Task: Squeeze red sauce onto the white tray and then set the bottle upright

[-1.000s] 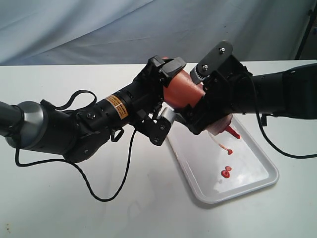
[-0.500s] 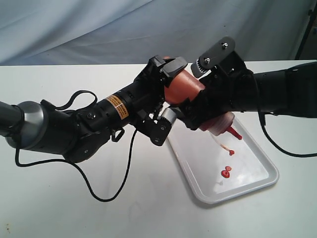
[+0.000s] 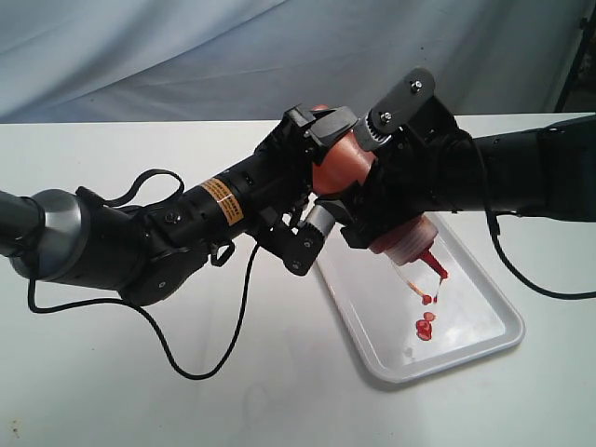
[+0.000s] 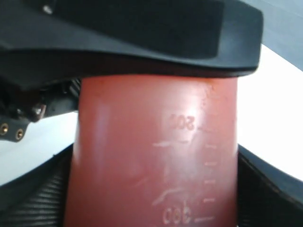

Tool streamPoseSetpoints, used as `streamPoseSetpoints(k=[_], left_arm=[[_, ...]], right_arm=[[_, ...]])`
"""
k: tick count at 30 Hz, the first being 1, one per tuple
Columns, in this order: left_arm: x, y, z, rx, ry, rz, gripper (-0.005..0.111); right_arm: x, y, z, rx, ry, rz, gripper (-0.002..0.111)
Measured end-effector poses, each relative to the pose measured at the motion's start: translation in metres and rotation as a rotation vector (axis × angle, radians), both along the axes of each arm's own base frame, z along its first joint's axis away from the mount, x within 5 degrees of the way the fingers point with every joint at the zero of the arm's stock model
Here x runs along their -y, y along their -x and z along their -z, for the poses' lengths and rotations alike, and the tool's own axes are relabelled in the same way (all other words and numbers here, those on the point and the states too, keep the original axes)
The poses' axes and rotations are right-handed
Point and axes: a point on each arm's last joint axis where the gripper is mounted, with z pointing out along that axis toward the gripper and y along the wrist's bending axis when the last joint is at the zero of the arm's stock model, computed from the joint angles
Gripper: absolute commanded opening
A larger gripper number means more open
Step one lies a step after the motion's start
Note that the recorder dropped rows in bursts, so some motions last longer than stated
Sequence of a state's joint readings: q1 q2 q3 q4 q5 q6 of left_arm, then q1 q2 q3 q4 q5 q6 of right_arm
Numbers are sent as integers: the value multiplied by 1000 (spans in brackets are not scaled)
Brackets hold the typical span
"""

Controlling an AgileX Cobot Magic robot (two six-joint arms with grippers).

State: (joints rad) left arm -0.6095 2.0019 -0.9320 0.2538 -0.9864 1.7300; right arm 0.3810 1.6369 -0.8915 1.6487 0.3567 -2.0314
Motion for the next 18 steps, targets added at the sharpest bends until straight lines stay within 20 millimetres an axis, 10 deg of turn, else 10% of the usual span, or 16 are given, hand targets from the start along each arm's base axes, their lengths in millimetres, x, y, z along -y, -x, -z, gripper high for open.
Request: streamPoseSetpoints(k=[18], left_arm=[[0,0,0,-1,0,-2,0]], right_arm=[[0,0,0,-3,-1,1,3]])
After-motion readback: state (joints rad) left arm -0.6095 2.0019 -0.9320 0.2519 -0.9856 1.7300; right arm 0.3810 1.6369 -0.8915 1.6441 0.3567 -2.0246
